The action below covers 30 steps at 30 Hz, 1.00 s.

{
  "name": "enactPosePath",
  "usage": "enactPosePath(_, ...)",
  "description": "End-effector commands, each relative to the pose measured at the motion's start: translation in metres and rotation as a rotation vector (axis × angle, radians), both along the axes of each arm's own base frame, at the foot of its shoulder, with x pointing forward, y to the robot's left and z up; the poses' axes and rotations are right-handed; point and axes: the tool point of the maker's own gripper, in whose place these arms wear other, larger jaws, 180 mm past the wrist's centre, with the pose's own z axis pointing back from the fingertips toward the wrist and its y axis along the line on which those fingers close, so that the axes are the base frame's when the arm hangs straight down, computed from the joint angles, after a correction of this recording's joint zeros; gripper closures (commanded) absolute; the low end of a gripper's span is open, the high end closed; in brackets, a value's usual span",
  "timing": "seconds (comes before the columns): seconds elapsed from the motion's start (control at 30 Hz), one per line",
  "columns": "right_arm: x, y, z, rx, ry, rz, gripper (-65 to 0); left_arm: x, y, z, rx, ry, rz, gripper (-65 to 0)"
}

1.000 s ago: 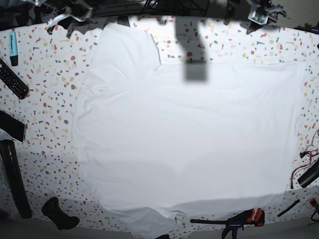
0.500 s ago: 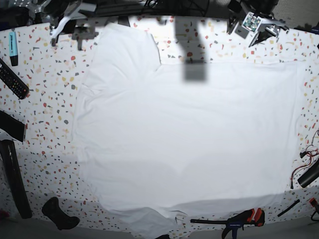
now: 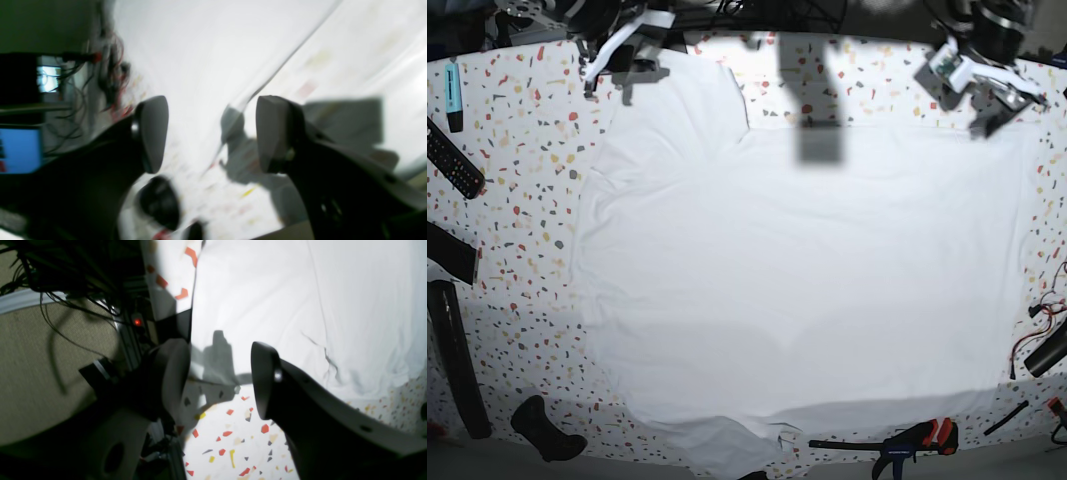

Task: Fold the T-shirt properly
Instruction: 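Move both grippers down toward the shoulder corners of the T-shirt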

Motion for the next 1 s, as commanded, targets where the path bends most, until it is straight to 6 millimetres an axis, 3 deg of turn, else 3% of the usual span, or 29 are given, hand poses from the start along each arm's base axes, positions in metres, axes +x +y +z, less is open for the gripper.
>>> enactPosePath(0.0,0.003,0.003,0.006,0.018,-0.019,0.002,-32.8,0.005,0.002,0.011,0.021,-0.031,-0.031,-38.9)
enactPosePath(0.13,0.003,0.003,0.006,0.018,-0.019,0.001,-32.7,0.009,0.012,0.013,0.070,-0.015,-0.072,-38.9)
enactPosePath(0.27,0.003,0.002,0.005,0.016,-0.018,-0.003,-32.8,0.001,0.008,-0.002,0.027,0.066,-0.090,-38.9)
enactPosePath(0.43,0.006,-0.003,0.005,-0.007,-0.029,-0.028,-32.7,0.004,0.035,-0.021,0.115,0.091,-0.055,-38.9)
enactPosePath(0.67,0.017,-0.009,0.009,-0.012,-0.079,-0.091,-32.8,0.016,0.041,-0.033,0.098,0.071,-0.086,-38.9)
enactPosePath(0.97,0.017,-0.009,0.009,-0.011,-0.080,-0.092,-32.7,0.033,0.081,-0.060,0.113,0.097,-0.003,-38.9)
